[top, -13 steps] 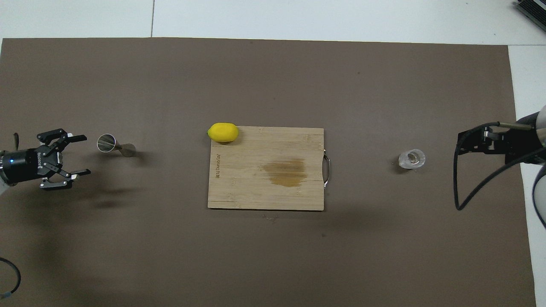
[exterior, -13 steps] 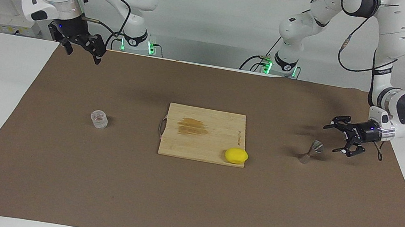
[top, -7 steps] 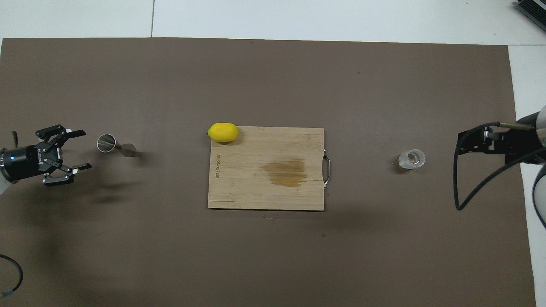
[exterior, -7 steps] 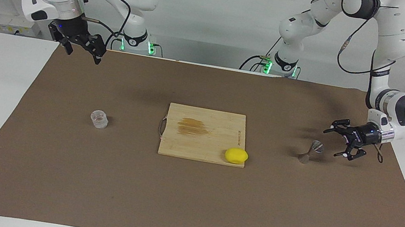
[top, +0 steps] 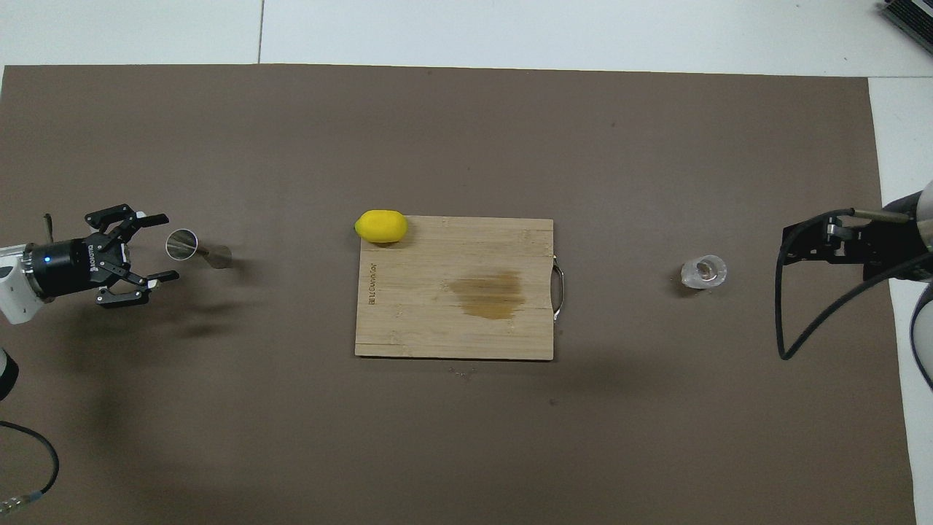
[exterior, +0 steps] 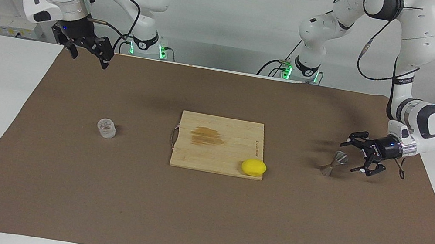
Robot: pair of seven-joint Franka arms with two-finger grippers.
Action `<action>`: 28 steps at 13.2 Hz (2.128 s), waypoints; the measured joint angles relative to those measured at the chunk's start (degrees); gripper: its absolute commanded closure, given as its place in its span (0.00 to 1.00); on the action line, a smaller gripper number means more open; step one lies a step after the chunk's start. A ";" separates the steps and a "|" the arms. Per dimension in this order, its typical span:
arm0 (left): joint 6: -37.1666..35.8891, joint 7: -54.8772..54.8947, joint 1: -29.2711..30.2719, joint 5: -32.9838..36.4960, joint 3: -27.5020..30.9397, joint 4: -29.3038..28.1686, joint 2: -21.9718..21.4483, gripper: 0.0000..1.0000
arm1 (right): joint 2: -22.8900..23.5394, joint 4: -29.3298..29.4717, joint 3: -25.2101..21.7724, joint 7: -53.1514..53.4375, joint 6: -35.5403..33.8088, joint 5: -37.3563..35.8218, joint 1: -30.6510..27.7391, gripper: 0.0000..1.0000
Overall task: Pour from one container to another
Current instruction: 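Move the open left gripper toward the small metal cup, then close the left gripper around the small metal cup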
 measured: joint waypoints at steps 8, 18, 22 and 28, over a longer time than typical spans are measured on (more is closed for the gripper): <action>0.75 0.00 -1.29 -0.09 -0.09 -0.66 0.00 0.00 | -0.11 -0.21 0.00 0.00 0.00 0.00 0.00 0.00; -0.58 0.02 -1.69 -0.43 -0.13 -1.01 0.00 0.01 | -0.25 -0.41 0.00 0.00 0.00 0.00 0.00 0.00; -0.70 0.05 -1.69 -0.45 -0.12 -1.00 0.00 0.12 | -0.27 -0.44 0.00 0.00 0.00 0.00 0.00 0.00; -0.69 0.26 -1.55 -0.46 0.37 -1.01 0.00 0.29 | -0.28 -0.46 0.00 0.00 0.00 0.00 0.00 0.00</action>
